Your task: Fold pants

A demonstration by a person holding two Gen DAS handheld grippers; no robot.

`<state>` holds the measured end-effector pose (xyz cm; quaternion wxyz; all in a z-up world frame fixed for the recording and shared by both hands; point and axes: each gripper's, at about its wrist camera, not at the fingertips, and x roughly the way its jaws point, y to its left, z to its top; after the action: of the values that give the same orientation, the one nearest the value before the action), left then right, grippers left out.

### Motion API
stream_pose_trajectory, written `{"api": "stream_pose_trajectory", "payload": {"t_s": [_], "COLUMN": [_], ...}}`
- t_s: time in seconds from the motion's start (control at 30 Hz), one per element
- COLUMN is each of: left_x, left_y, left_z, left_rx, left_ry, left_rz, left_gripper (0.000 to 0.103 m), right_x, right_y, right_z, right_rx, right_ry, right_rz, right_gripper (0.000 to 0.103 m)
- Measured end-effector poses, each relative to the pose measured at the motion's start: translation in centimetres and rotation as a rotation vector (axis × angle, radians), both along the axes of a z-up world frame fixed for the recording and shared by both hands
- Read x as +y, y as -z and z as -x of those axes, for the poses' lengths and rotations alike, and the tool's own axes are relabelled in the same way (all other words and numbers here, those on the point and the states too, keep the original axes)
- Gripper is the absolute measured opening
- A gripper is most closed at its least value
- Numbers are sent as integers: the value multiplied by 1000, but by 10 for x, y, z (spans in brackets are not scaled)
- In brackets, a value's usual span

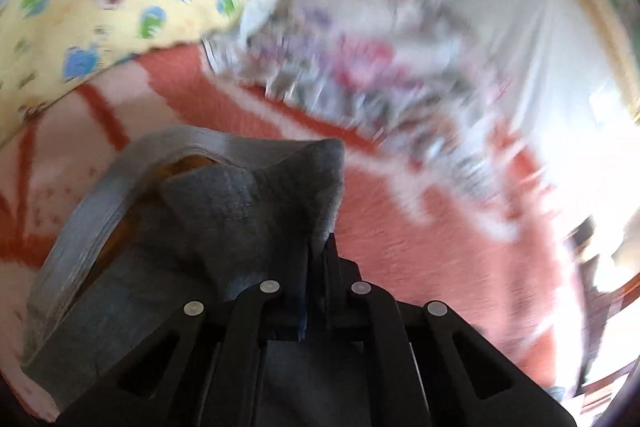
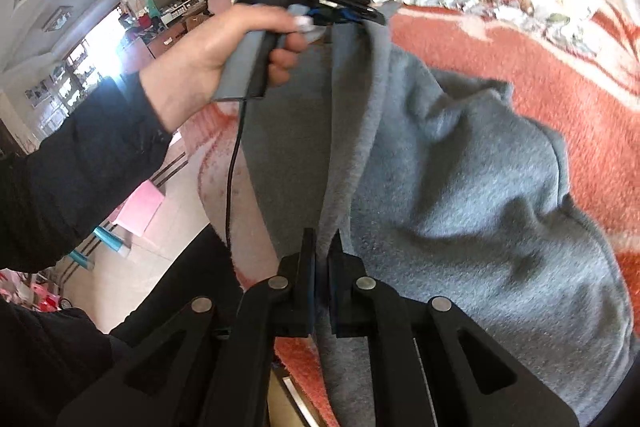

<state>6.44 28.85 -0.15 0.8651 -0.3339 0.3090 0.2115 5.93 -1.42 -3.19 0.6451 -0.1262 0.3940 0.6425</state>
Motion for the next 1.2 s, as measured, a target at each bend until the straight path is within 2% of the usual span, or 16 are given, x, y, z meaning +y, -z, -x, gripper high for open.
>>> {"api": "stream_pose_trajectory", "payload": {"t_s": [0.13,0.2,0.23,0.33,0.43,0.5,0.57,0.67,0.77,0.83,0.93,1.03,1.1,1.17,1.2], "left_x": [-1,1,1,-2,-5,-4,3,21,40,46,40,38,36,30,29], "left_y": [-20,-21,-16,-2,14,15,7,-18,-41,-45,-28,3,21,23,19], "left_z": [69,95,112,138,143,140,123,90,30,-14,-80,-120,-136,-137,-135], "left_rx": [-207,-251,-282,-273,-236,-226,-211,-185,-77,39,260,437,496,501,477], "left_ry": [-60,-97,-121,-156,-137,-116,-87,12,167,284,467,529,549,558,569], "left_rz": [37,68,109,148,200,205,179,115,35,-23,-91,-135,-146,-214,-212], "left_gripper": [4,3,2,0,4,17,56,73,79,79,80,79,70,39,32], "right_x": [-1,2,2,4,11,17,21,28,35,39,42,46,49,49,50], "right_y": [-6,-6,-5,1,2,4,3,-2,-2,-1,3,5,8,8,7], "right_z": [9,15,17,20,24,19,5,-11,-19,-23,-25,-21,-21,-20,-19], "right_rx": [-48,-75,-81,-91,-107,-92,-21,51,89,116,154,181,183,165,146], "right_ry": [-41,-61,-70,-89,-106,-96,-65,-44,-23,-4,9,9,13,22,25], "right_rz": [-2,15,22,46,71,97,97,80,73,56,40,39,43,45,50], "right_gripper": [6,6,6,6,6,7,7,8,18,29,32,32,32,31,25]}}
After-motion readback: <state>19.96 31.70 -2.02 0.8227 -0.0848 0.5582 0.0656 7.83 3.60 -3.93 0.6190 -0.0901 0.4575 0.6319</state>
